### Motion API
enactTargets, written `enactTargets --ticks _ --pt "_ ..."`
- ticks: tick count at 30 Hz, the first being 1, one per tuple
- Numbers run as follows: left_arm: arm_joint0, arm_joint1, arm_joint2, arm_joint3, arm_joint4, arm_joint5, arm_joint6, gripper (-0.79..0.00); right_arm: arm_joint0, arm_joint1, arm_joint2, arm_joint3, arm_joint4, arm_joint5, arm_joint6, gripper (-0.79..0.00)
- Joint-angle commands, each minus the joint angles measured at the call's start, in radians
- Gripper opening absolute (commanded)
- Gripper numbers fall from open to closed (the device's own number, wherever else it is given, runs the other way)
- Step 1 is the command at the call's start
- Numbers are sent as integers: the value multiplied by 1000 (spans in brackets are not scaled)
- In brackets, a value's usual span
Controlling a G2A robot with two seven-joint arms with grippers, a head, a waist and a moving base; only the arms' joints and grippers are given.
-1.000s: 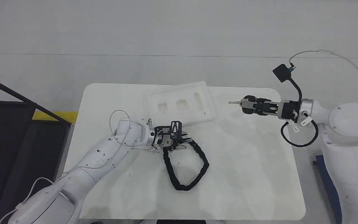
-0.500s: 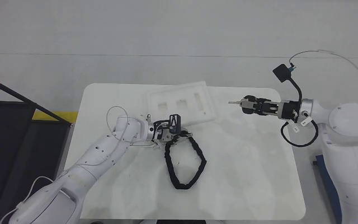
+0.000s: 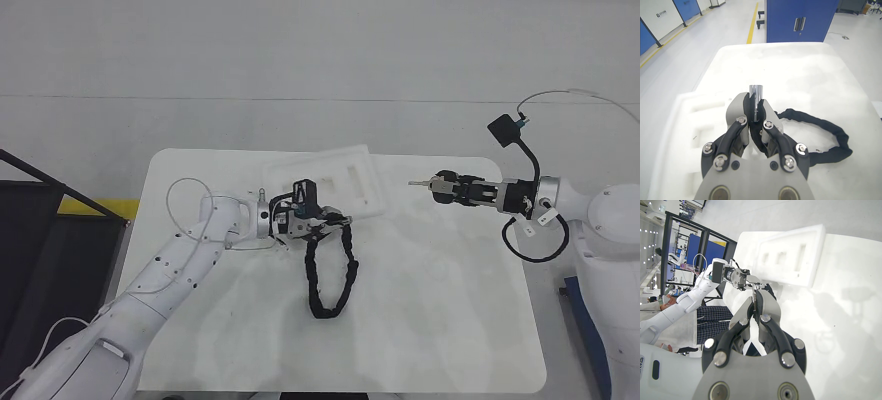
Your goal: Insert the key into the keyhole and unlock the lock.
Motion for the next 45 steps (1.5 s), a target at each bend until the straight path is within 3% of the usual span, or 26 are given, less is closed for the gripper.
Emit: enactTargets --ticks 1,11,19,26,35,45 --pt "5 2 -15 -23 -31 -11 -4 -785 0 0 0 0 0 0 0 -785" --pt "44 2 -71 -120 -171 2 -2 -785 1 -1 -11 -19 46 21 9 -785" --pt "66 -6 -95 -186 -264 26 8 -785 140 7 -34 -8 148 143 156 -785" --pt "26 -28 -89 -206 -314 41 32 -785 273 21 -33 18 186 222 263 -785" --pt "-56 -74 -37 -156 -284 67 130 -785 402 35 -58 60 217 207 289 -785" --pt "-124 -136 48 -65 -222 105 266 -785 475 62 -143 53 256 218 289 -785"
